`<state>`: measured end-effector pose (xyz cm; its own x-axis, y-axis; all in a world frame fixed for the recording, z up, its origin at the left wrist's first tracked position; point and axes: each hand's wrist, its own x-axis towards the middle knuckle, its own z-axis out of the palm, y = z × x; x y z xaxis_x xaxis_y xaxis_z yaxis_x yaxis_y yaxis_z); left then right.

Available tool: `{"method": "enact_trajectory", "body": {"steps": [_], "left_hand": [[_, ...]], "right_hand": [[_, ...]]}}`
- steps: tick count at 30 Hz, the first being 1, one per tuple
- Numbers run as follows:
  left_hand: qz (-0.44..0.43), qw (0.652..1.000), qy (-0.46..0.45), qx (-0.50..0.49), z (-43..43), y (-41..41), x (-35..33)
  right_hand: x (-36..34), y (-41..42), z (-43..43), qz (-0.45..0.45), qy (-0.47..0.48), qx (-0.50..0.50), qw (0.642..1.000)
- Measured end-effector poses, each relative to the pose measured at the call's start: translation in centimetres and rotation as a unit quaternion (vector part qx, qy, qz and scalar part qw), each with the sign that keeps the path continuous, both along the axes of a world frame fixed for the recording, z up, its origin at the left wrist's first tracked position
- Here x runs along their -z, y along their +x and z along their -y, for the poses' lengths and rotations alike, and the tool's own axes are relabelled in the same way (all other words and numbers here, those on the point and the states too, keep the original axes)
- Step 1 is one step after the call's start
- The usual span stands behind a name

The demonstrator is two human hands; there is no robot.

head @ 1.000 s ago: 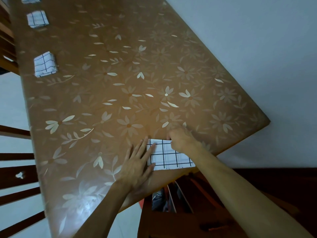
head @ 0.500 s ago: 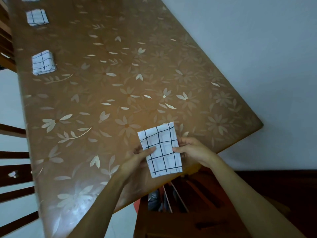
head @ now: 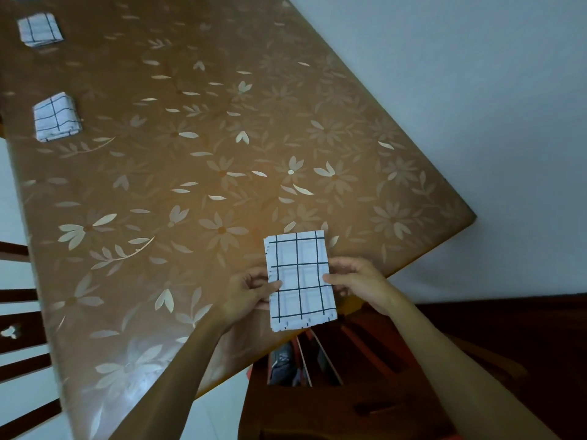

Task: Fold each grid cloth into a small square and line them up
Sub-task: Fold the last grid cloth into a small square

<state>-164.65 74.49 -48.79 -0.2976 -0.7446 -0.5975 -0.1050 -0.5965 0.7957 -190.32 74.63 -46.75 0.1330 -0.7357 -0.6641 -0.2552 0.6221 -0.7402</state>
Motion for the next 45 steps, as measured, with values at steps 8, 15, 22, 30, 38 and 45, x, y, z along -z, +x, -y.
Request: {"method": "enact_trajectory", "body": {"steps": [8,15,22,30,38,45], "left_hand": [[-0.008,0.999,0.016,-0.043,0.6,0.1,-0.4],[0.02,0.996,-0.001,-0.089,1.0,-0.6,0.1],[0.298,0.908,-0.293,0.038,0.9,-0.3,2.1],[0.443,0.678,-0.514,0.283,-1.4,-3.0,5.3],[0.455,0.684,-0.465,0.33,-2.3,-2.9,5.6],[0.485,0.677,-0.435,0.343,-2.7,-2.9,5.2]], "right_hand": [[0.6,-0.5,-0.1,0.006,-0.014,0.023,1.0],[-0.2,-0.4,0.1,-0.025,-0.038,-0.031,0.998],[2.0,0.2,0.4,-0.055,-0.091,-0.016,0.994],[3.1,1.3,-0.2,-0.128,-0.14,-0.035,0.981],[4.5,5.6,-3.4,-0.403,-0.352,-0.196,0.822],[7.3,6.3,-5.0,-0.436,-0.302,-0.299,0.793]]}}
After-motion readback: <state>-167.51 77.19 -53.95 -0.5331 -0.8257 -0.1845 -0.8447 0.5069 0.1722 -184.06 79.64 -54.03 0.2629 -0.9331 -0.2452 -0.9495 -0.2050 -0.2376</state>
